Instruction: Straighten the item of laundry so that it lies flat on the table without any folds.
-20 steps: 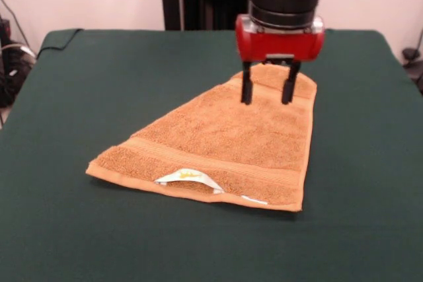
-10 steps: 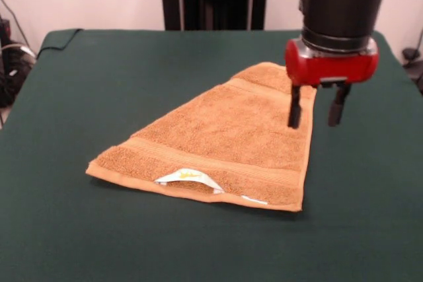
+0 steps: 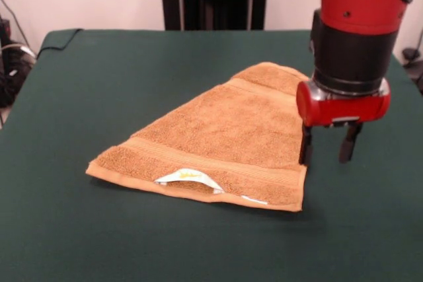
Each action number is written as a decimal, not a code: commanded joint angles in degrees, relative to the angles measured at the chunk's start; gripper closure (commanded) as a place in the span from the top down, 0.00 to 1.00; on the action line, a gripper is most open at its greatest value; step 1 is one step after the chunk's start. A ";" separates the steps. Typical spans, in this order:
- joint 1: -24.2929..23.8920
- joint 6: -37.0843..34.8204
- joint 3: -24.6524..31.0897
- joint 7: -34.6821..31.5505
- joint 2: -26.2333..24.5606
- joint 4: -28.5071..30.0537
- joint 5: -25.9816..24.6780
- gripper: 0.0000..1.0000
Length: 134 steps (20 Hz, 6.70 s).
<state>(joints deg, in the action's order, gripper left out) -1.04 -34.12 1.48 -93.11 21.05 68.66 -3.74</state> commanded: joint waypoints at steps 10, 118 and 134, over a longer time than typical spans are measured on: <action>-5.92 -12.85 10.97 5.48 -2.75 -5.06 0.47 1.00; 8.48 -6.86 -0.34 -25.84 -9.80 -3.21 14.29 0.00; 2.77 -13.94 -1.16 -15.84 -3.63 0.30 10.39 0.00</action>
<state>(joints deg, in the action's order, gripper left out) 2.48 -39.48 -0.16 -104.18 12.26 64.22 7.40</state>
